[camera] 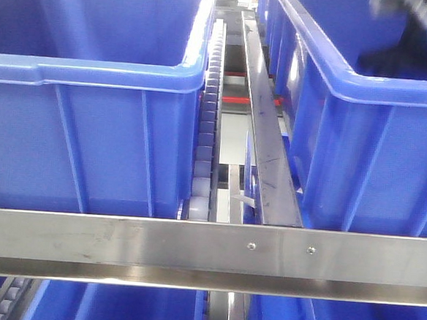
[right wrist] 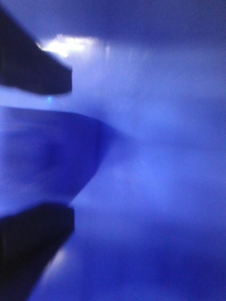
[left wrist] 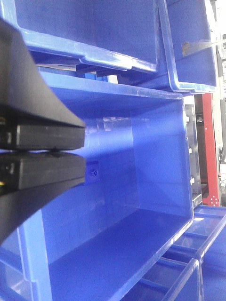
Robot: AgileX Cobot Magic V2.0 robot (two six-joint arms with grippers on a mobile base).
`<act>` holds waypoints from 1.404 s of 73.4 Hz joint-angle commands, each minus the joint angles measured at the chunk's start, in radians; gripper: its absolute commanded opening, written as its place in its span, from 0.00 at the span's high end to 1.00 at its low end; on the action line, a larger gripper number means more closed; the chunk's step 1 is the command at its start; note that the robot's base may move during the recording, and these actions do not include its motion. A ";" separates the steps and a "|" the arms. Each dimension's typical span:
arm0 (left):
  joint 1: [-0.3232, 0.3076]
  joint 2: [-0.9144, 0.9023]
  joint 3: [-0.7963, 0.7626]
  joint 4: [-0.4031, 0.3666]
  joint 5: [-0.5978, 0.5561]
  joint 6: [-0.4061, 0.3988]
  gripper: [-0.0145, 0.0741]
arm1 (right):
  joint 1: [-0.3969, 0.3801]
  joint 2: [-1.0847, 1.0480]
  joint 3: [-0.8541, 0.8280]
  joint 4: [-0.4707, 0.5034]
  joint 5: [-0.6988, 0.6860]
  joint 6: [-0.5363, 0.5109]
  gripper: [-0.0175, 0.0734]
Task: Pick and sort blue part to right shelf
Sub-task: 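Lower the right gripper's part into a blue bin and open it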
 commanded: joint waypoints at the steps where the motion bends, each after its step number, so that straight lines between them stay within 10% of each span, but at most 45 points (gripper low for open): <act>1: -0.004 0.009 -0.027 0.001 -0.083 0.001 0.69 | -0.010 -0.143 -0.031 -0.010 -0.006 -0.009 0.44; 14: -0.004 0.009 -0.027 0.001 -0.083 0.001 0.69 | -0.010 -0.340 0.067 -0.006 0.012 -0.009 0.77; 58: -0.004 0.009 -0.027 0.005 -0.083 0.001 0.69 | -0.010 -1.155 0.866 -0.005 -0.265 -0.009 0.77; 103: -0.004 0.009 -0.027 0.005 -0.046 0.001 0.69 | -0.010 -1.630 0.942 -0.005 -0.330 -0.009 0.77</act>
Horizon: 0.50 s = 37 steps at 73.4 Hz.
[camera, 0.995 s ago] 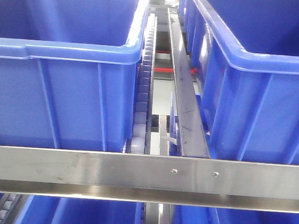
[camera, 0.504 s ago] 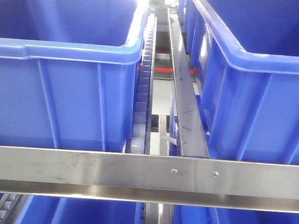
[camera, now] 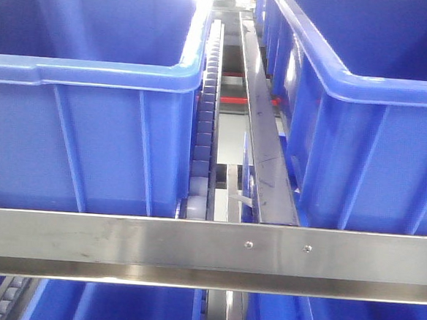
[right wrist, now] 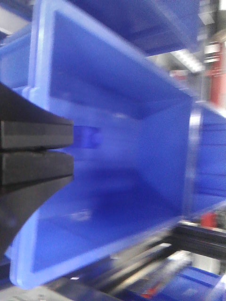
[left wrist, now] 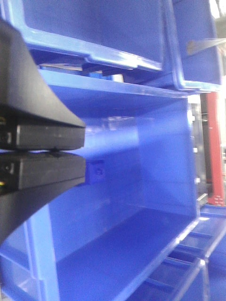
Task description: Pick and sort blue part to right shelf
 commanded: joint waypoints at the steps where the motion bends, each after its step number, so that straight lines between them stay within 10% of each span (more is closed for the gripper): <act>1: -0.004 0.009 -0.027 0.005 -0.073 0.001 0.69 | -0.004 0.011 -0.023 -0.006 -0.100 -0.009 0.77; 37: 0.028 -0.010 0.023 -0.058 -0.099 0.001 0.69 | -0.004 0.011 -0.022 -0.006 -0.099 -0.009 0.77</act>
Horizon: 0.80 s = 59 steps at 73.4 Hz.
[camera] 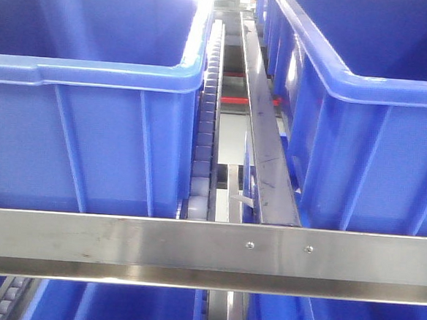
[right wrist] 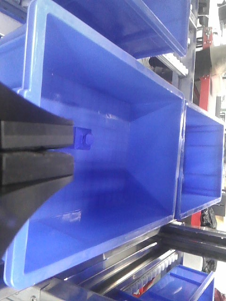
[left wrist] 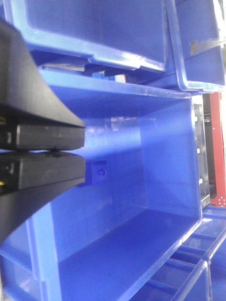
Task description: Pick and sort blue part to right shelf
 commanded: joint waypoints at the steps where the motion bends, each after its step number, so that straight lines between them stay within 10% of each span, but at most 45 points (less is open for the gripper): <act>1: 0.025 -0.012 0.004 -0.033 -0.107 0.001 0.69 | -0.004 0.013 -0.024 -0.006 -0.093 -0.009 0.77; 30: 0.258 -0.315 0.477 -0.107 -0.379 0.001 0.69 | -0.004 0.013 -0.024 -0.006 -0.093 -0.009 0.77; 59: 0.276 -0.347 0.603 -0.115 -0.489 0.001 0.69 | -0.004 0.013 -0.023 -0.006 -0.094 -0.009 0.77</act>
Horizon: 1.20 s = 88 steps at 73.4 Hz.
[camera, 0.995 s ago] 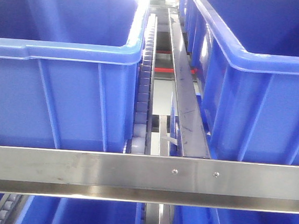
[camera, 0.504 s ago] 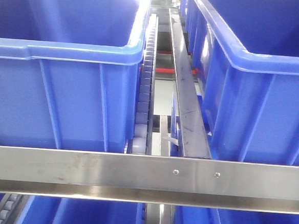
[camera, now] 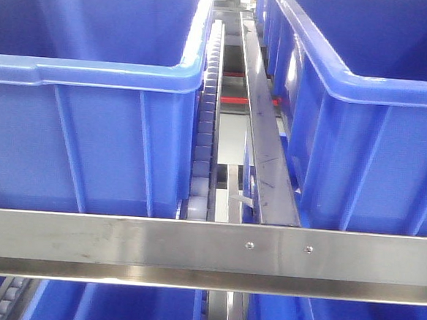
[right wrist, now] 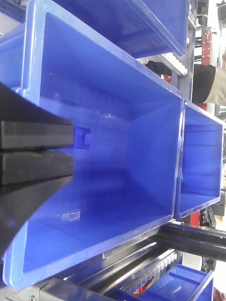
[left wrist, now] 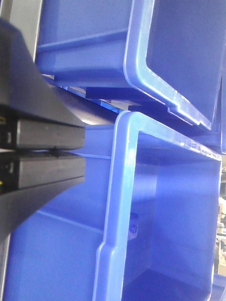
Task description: Pick and sort blue part to right shelf
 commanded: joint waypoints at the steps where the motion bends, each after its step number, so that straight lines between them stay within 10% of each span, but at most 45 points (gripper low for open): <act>1: 0.000 -0.022 0.024 -0.011 -0.098 0.000 0.69 | -0.004 0.013 -0.023 -0.006 -0.093 -0.009 0.77; 57: 0.000 -0.022 0.024 -0.011 -0.098 0.000 0.69 | -0.059 0.009 0.090 0.052 -0.113 -0.012 0.77; 88: 0.000 -0.022 0.024 -0.011 -0.098 0.000 0.69 | -0.103 -0.198 0.540 0.074 -0.532 -0.011 0.77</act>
